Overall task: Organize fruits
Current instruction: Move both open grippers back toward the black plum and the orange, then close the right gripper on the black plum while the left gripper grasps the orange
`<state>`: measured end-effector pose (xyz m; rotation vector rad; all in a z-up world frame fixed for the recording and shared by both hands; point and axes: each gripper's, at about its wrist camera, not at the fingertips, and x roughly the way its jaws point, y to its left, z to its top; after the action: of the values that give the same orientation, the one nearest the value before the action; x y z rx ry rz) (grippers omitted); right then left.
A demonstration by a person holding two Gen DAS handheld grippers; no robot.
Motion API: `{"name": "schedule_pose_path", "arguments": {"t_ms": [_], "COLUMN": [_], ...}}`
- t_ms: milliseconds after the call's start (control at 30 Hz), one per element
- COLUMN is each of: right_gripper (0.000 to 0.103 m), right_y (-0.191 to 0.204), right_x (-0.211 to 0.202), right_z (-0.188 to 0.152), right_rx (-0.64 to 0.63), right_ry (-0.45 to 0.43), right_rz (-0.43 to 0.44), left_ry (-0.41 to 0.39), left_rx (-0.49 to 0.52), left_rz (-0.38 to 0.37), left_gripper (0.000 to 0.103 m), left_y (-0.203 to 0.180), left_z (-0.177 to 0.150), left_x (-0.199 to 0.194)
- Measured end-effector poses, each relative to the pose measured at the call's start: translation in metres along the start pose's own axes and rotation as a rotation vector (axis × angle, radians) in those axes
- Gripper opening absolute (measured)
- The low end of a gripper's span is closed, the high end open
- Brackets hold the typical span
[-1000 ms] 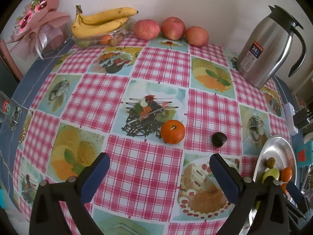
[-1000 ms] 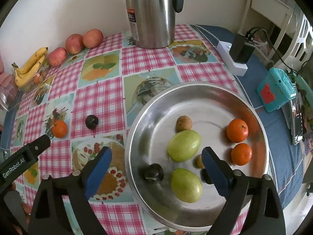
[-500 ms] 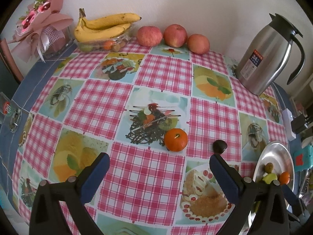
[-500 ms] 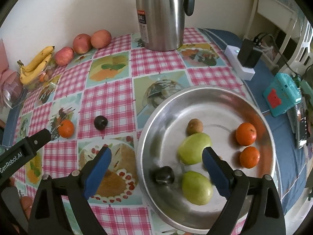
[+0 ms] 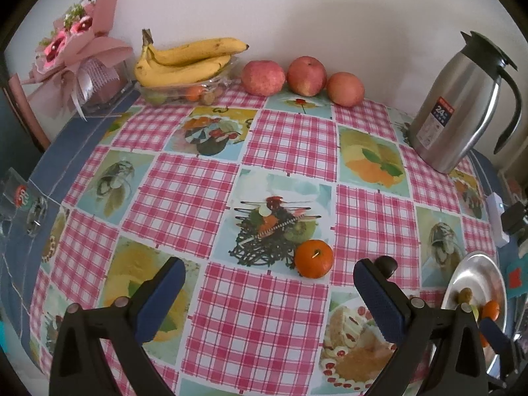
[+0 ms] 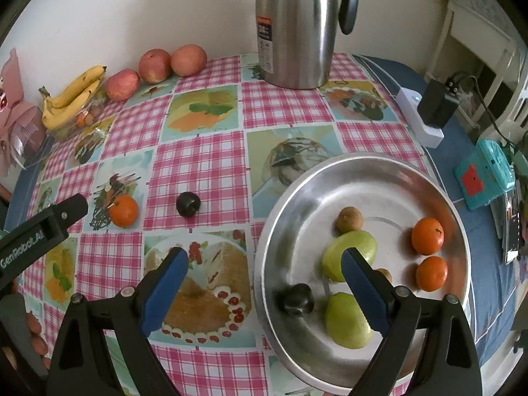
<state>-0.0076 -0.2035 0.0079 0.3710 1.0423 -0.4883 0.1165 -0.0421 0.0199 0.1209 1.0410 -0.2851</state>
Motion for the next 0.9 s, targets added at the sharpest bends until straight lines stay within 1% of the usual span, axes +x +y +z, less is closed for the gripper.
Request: {"name": "schedule_pose_path", "arguments": {"t_ms": [100,200,367,567,633,700,900], "right_gripper": [0.094,0.094,0.094,0.094,0.094,0.094,0.094], "right_y": [0.005,0.01,0.024,0.044,0.05,0.055,0.061], "right_x": [0.001,0.001,0.002,0.0,0.003,0.007,0.023], "right_z": [0.002,0.006,0.016,0.03,0.034,0.037,0.042], "right_rx": [-0.008,-0.02,-0.018,-0.038,-0.041,-0.047,-0.044], "right_ry": [-0.005,-0.009,-0.022,-0.056,-0.054,-0.049,-0.023], "right_rz": [0.006,0.01,0.052,0.087,0.1,0.105,0.104], "left_ry": [0.007,-0.002,-0.016,-0.047,-0.054,-0.044,-0.037], "left_rx": [-0.03,-0.051,-0.08,-0.081,-0.078,-0.078,-0.111], "left_rz": [-0.029,-0.028,-0.047,-0.083,-0.092,-0.088,-0.093], "left_gripper": [0.103,0.103,0.103,0.103,0.103,0.103,0.103], "left_y": [0.006,0.012,0.025,0.035,0.037,0.04,0.051], "left_z": [0.003,0.007,0.013,0.018,0.019,0.021,0.027], "left_x": [0.003,0.004,0.006,0.007,0.008,0.012,0.02]}}
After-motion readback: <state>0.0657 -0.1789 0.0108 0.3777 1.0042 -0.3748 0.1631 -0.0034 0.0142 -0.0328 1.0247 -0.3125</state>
